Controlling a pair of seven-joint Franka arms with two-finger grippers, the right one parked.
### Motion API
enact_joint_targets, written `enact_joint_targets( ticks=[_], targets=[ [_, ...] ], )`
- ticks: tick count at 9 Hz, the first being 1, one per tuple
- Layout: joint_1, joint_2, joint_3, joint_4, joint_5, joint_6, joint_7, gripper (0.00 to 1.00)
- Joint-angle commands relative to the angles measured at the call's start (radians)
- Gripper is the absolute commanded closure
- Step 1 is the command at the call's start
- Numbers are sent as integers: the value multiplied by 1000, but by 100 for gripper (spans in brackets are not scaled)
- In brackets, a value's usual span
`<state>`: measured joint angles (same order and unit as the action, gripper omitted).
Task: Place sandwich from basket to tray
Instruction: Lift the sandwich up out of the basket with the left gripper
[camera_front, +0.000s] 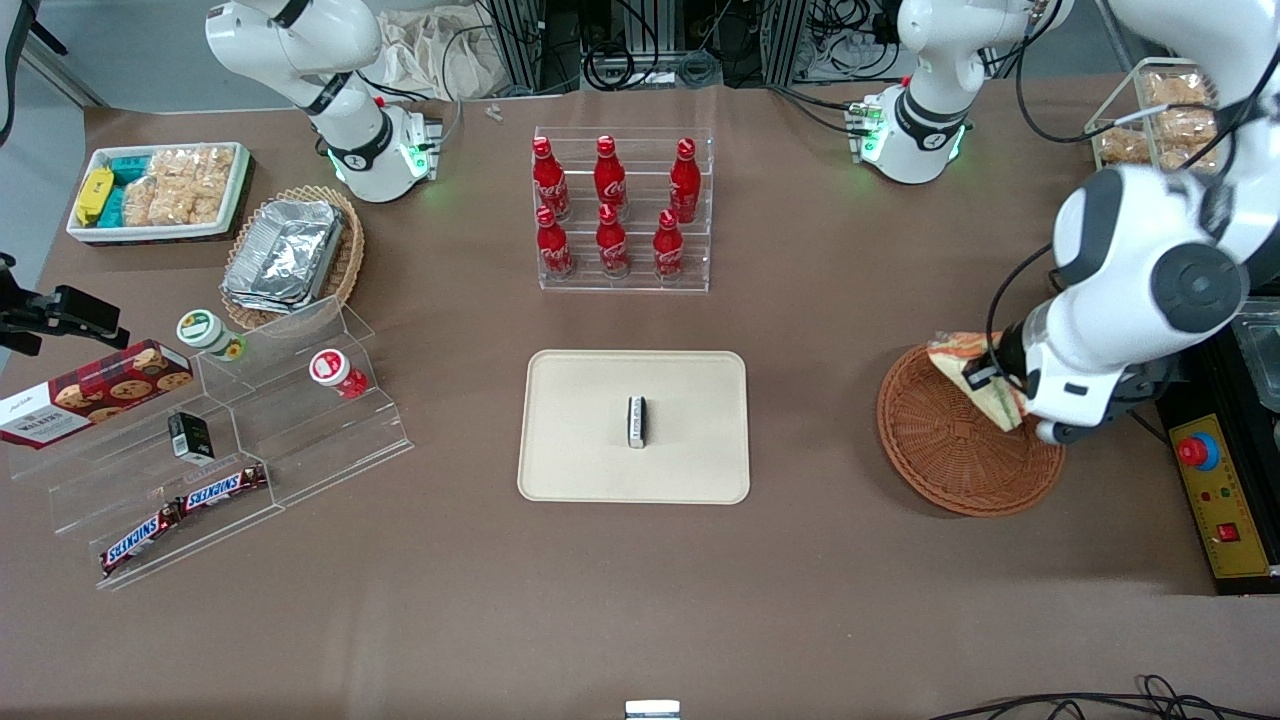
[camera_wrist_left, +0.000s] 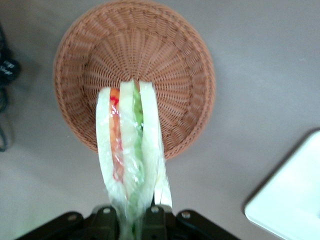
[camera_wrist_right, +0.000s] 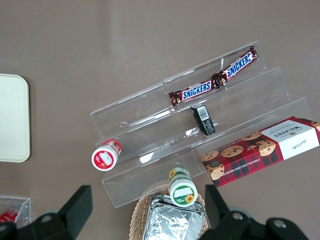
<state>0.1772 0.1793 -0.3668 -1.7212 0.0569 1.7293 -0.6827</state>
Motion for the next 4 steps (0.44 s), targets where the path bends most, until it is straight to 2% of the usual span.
enact_joint_targets(
  ticks=[1,4],
  targets=[
    [1,26,-81,171,-8,-123,0,95],
    [-21,80,-248,158,6,-105,73,95]
  ],
)
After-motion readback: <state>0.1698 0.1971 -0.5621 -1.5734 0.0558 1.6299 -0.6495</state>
